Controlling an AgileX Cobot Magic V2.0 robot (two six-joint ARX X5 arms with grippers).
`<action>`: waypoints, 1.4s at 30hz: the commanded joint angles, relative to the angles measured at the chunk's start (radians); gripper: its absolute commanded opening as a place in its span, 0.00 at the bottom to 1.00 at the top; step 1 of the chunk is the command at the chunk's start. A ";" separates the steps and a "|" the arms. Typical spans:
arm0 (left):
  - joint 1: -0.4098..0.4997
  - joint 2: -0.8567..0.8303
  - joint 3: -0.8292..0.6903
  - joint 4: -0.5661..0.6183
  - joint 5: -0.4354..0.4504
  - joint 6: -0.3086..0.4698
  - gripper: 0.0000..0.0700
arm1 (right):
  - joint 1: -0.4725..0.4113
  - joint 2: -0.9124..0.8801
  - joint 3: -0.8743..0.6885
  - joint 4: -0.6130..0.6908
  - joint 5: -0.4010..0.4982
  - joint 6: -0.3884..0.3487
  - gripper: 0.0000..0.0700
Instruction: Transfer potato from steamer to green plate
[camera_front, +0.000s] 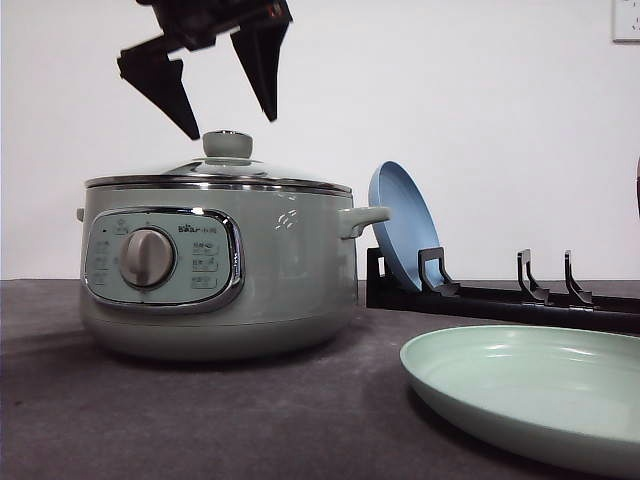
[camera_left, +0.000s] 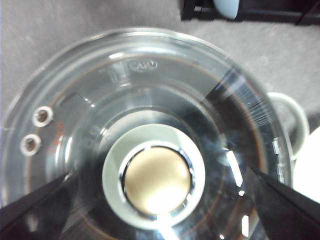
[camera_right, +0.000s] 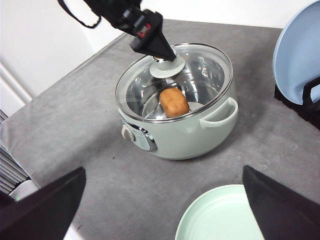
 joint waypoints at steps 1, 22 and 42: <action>-0.005 0.031 0.031 0.011 -0.005 0.010 1.00 | 0.005 0.005 0.017 0.006 0.000 -0.008 0.89; -0.004 0.044 0.031 0.006 -0.005 0.012 0.79 | 0.005 0.005 0.017 -0.002 0.000 -0.007 0.89; -0.004 0.058 0.031 -0.008 -0.005 0.016 0.25 | 0.005 0.005 0.017 -0.012 0.001 -0.005 0.89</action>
